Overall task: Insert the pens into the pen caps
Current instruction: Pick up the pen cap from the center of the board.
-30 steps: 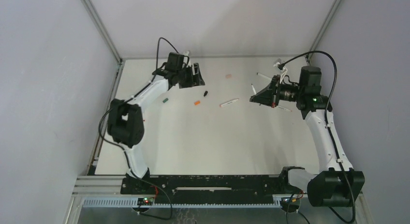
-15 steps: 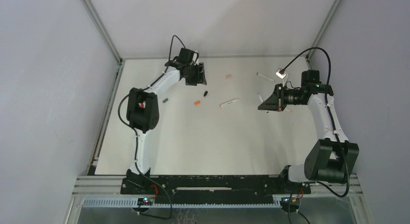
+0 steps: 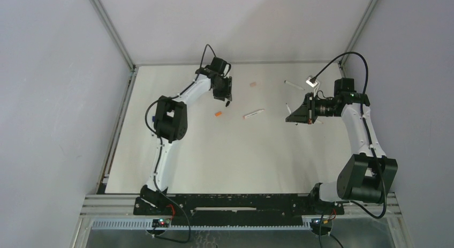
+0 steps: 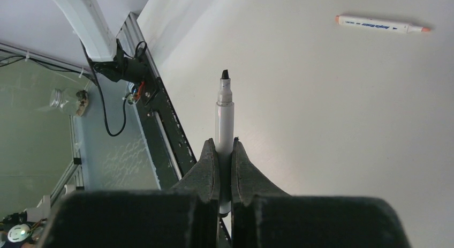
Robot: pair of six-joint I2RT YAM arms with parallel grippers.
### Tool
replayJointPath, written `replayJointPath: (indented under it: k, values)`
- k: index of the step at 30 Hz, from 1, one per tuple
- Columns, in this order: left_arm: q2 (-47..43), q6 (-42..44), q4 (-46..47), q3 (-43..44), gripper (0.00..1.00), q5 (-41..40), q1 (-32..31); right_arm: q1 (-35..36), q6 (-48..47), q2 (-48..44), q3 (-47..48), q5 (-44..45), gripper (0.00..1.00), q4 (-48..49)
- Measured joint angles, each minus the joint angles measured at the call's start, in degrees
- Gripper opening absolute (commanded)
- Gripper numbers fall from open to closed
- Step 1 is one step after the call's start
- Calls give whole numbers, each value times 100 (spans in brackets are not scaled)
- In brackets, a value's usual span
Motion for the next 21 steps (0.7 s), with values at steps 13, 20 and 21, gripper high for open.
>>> replayJointPath:
  k: [13, 20, 21]
  values:
    - [448, 7, -361, 413, 35, -7, -15, -15, -68, 48, 0, -192, 0, -37]
    - [522, -37, -396, 501, 29, -9, -17, -15, -85, 48, 0, -251, 0, -39]
    - [538, -46, -404, 518, 28, -9, -15, -15, -85, 48, 0, -254, 0, -39]
